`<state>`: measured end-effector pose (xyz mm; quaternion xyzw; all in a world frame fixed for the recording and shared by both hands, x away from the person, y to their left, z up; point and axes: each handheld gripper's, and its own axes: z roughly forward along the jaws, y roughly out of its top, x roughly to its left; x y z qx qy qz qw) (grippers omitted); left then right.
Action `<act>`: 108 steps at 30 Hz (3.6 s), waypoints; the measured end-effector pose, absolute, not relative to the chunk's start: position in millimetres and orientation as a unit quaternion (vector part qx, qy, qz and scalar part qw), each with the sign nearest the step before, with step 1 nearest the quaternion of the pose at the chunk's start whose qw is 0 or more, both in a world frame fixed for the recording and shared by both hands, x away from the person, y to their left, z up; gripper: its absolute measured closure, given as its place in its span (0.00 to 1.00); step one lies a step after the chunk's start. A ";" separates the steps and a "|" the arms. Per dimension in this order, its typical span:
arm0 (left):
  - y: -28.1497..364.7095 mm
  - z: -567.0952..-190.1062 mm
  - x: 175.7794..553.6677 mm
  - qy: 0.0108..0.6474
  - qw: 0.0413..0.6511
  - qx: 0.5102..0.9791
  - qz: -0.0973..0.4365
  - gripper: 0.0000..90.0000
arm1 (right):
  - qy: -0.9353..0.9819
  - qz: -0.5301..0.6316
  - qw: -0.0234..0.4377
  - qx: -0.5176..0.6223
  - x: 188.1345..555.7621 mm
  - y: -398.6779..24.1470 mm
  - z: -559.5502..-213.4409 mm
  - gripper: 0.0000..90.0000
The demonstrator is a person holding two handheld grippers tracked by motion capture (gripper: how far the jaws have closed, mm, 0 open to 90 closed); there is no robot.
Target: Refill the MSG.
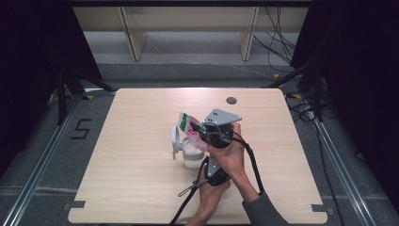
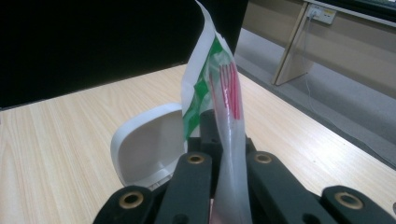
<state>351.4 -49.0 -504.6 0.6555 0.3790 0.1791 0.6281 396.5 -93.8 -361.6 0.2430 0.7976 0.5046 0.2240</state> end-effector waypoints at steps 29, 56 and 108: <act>-50.6 -503.7 352.0 0.380 0.628 0.653 0.184 0.86 | 0.805 0.498 0.215 0.241 395.5 -91.3 -361.6 1.00; -52.2 -503.5 351.9 0.381 0.632 0.649 0.184 0.86 | 0.803 0.500 0.212 0.246 395.5 -94.1 -360.0 1.00; -50.7 -503.9 352.2 0.386 0.632 0.647 0.182 0.85 | 0.802 0.502 0.221 0.236 396.2 -91.6 -361.0 1.00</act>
